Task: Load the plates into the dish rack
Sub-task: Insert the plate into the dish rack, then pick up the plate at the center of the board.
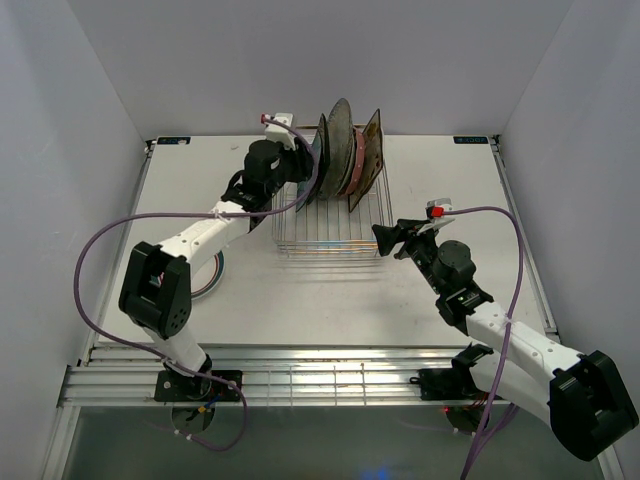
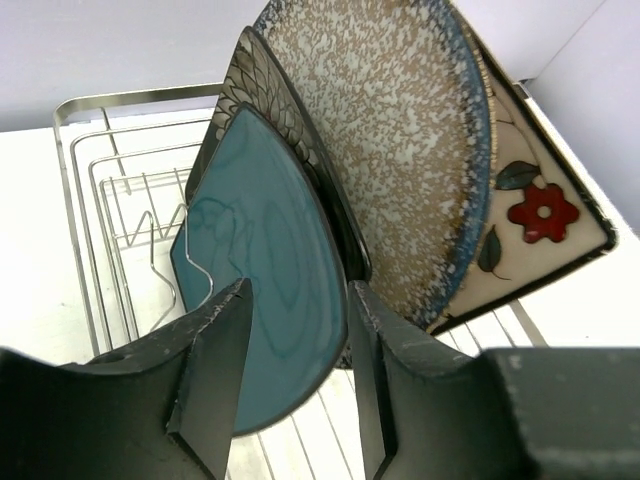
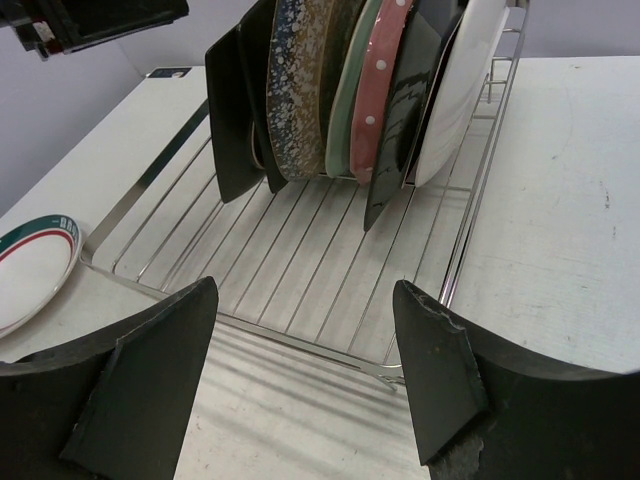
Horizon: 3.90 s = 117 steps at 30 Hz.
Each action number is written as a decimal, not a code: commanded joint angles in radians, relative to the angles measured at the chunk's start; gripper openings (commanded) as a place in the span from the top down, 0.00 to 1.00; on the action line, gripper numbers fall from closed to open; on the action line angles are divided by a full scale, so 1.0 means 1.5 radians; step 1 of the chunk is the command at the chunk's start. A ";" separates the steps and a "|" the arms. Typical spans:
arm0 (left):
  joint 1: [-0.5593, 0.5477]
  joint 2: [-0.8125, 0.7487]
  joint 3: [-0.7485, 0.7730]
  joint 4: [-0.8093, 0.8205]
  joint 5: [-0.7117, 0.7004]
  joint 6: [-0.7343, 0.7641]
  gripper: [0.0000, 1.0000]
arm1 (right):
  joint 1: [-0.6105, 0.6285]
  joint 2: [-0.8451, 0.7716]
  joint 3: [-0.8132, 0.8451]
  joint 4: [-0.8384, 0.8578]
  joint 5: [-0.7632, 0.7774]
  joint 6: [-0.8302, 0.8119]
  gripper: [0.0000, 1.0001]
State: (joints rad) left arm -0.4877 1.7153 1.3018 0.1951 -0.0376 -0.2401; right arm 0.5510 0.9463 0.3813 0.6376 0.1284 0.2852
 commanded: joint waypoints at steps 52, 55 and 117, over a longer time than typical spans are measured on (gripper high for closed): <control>0.008 -0.389 -0.545 -0.111 -0.285 0.396 0.25 | -0.001 0.005 0.013 0.027 0.012 -0.001 0.24; 0.008 -0.363 -0.549 -0.104 -0.288 0.407 0.24 | -0.001 0.004 0.012 0.024 0.015 -0.003 0.24; 0.012 -0.161 -0.617 0.102 -0.478 0.531 0.38 | -0.002 -0.020 0.000 0.022 0.030 -0.005 0.23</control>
State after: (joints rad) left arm -0.4736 1.4670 0.3813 0.3340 -0.7372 0.5583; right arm 0.5507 0.9401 0.3813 0.6312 0.1551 0.2844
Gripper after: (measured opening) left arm 0.621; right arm 0.766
